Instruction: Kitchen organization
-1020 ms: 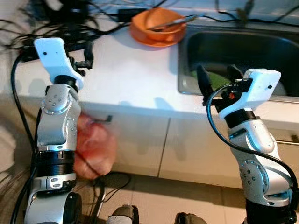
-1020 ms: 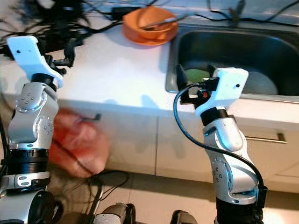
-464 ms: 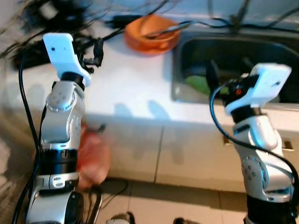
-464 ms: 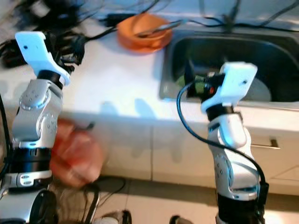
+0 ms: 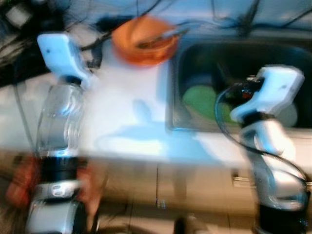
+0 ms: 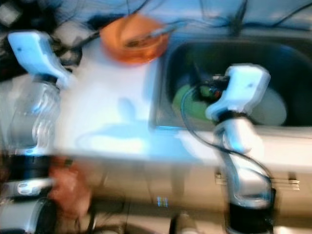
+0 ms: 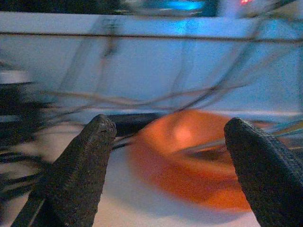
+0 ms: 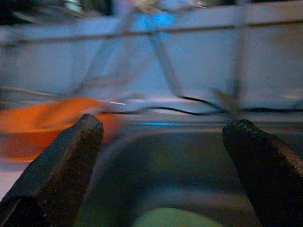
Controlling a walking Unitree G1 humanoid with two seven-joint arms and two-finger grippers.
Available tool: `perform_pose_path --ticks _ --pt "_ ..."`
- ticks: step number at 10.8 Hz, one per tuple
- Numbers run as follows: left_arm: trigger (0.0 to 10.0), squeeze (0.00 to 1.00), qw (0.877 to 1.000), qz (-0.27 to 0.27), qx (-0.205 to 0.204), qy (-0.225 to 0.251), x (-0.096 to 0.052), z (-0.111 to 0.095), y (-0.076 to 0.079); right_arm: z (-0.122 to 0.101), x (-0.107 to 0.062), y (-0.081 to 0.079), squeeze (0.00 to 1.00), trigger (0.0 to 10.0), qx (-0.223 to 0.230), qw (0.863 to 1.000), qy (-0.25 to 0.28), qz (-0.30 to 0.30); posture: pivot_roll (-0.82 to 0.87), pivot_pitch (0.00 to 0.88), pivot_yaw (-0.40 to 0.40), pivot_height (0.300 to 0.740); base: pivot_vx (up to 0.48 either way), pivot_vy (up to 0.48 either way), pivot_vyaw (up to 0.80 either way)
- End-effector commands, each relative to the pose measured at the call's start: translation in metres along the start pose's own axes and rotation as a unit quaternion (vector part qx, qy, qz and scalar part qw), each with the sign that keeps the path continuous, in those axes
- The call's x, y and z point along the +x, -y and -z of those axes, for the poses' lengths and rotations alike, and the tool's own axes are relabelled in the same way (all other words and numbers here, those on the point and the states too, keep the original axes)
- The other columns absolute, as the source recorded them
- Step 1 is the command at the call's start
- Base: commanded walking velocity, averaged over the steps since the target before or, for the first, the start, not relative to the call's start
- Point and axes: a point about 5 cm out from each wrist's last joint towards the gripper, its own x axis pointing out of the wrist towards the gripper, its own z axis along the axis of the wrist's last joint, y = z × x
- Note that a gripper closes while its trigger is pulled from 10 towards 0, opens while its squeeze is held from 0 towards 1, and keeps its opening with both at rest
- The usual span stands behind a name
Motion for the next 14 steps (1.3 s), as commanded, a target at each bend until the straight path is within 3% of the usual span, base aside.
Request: perform_pose_path --ticks 1,4,8,11,14 --pt "10.0 0.0 1.0 -0.017 0.01 0.021 -0.002 -0.012 -0.014 -0.005 0.001 -0.009 0.0 10.0 0.005 1.0 0.015 -0.015 0.08 0.156 0.035 0.74 0.0 0.0 0.0" --pt "10.0 0.0 1.0 -0.017 0.011 0.02 -0.003 -0.014 -0.013 -0.003 0.001 -0.01 0.0 10.0 0.004 1.0 0.012 -0.016 0.09 0.16 0.03 0.74 0.0 0.0 0.0" --pt "10.0 0.0 0.998 -0.016 0.016 -0.061 -0.005 0.006 -0.011 0.002 0.003 -0.009 0.0 10.0 0.013 1.0 -0.01 -0.02 0.09 0.167 0.031 0.74 0.0 0.0 0.0" --pt "10.0 0.0 0.99 0.044 0.041 -0.126 0.009 0.025 -0.01 0.007 0.002 -0.005 0.0 10.0 0.032 0.999 -0.032 -0.008 0.08 0.174 0.032 0.74 0.0 0.0 0.0" --pt "10.0 0.0 0.984 0.101 0.053 -0.134 0.018 0.037 -0.001 0.012 -0.005 -0.001 0.0 10.0 0.028 0.998 -0.052 -0.005 0.06 0.201 0.042 0.74 0.0 0.0 0.0"
